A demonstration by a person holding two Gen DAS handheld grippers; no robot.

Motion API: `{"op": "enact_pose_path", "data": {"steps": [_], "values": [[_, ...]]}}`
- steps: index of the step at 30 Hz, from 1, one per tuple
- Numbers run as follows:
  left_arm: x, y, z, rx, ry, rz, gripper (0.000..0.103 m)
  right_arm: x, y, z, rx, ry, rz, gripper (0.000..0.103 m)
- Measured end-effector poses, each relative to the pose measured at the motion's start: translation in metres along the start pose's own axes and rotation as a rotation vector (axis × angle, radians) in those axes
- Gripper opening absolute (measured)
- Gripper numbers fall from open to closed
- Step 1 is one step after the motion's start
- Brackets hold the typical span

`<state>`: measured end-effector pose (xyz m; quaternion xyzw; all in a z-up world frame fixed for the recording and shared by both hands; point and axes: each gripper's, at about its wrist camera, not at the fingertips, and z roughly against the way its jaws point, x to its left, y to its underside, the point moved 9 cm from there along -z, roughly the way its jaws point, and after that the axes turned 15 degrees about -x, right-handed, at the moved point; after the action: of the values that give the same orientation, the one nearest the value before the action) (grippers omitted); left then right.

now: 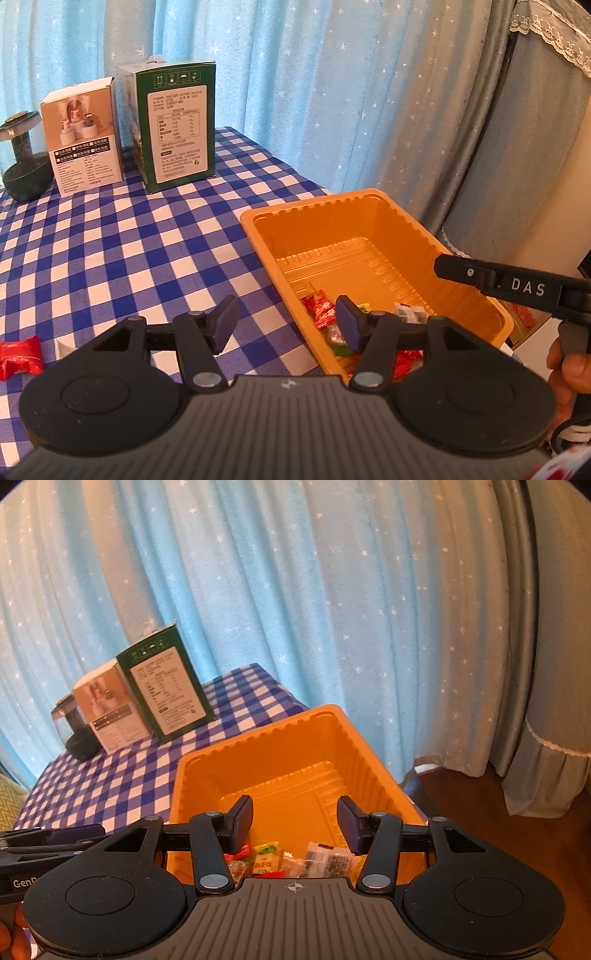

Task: Organize snacks
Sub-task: 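Move both tools from the tray back toward the remaining snacks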

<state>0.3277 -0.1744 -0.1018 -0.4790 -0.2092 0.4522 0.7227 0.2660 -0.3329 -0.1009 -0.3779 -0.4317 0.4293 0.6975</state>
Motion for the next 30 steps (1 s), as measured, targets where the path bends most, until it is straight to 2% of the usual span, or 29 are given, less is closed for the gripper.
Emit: {"op": "enact_pose_path", "data": {"steps": [18, 30], "values": [[0.075, 0.0, 0.047, -0.044, -0.125, 0.031, 0.059, 0.071, 0.007, 0.004, -0.03, -0.13, 0.124, 0.051], [0.169, 0.008, 0.096, -0.074, -0.297, 0.081, 0.062, 0.125, 0.019, 0.004, -0.025, -0.227, 0.192, 0.051]]}}
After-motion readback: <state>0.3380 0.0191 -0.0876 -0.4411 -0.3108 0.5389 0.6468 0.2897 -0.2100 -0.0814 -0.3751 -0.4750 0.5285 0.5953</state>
